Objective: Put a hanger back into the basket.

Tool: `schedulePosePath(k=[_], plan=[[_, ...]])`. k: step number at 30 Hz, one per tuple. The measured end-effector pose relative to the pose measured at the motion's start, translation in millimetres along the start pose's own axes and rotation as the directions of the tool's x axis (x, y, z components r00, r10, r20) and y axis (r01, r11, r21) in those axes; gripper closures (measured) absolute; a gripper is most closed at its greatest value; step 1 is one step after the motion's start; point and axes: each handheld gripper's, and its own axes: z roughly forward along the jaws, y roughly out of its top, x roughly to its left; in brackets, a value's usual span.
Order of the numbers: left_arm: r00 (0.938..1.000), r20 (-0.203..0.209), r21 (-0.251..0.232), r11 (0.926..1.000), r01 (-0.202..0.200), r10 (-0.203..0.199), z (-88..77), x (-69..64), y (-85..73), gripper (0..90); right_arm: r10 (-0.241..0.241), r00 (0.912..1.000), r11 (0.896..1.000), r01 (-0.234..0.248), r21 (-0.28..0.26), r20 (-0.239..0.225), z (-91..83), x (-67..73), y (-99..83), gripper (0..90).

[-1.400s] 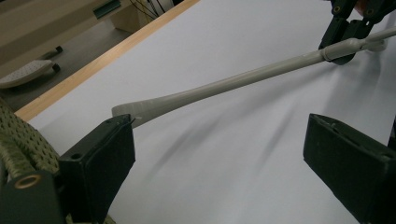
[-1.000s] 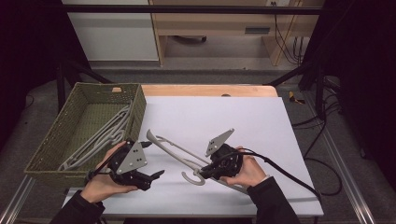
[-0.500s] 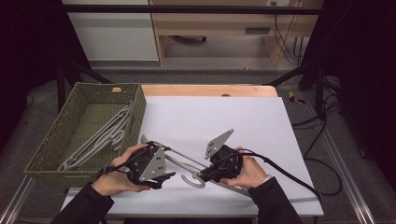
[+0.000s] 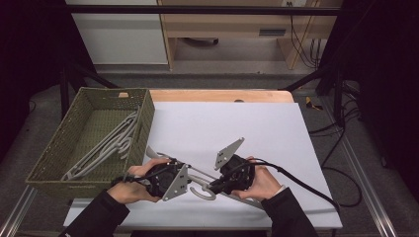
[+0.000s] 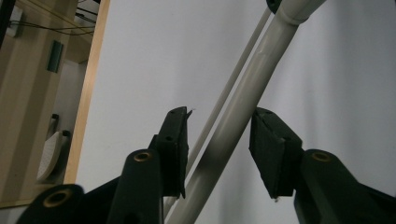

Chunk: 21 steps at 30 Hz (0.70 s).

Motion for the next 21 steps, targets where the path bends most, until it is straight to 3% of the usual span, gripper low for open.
schedulePosePath(k=[4,7,11,18,21], plan=[[0.9996,-0.008,0.004,0.9997,-0.025,0.025,2.6,-2.4,0.4,68.2,0.003,1.0,1.0,-0.003,-0.002,-0.005,1.3,1.0,0.1,82.6],[0.9972,-0.018,0.018,0.9972,-0.072,0.073,1.9,-5.1,0.8,70.4,-0.004,0.9999,1.0,0.004,0.003,-0.01,1.4,0.3,-0.2,82.6],[0.9956,-0.007,0.044,0.9947,-0.093,0.094,1.1,-9.3,0.3,74.0,-0.004,1.0,1.0,0.004,-0.006,-0.009,1.0,0.4,0.1,82.2],[0.9956,0.041,0.044,0.9953,-0.086,0.084,0.2,-12.6,-0.7,79.2,-0.031,0.9995,0.999,0.031,-0.035,0.005,-3.1,0.0,-0.1,80.2],[0.9976,0.049,0.042,0.9978,-0.051,0.049,0.1,-13.2,0.2,79.6,-0.035,0.9984,0.998,0.037,-0.043,0.045,-4.9,1.4,-0.6,77.7]])
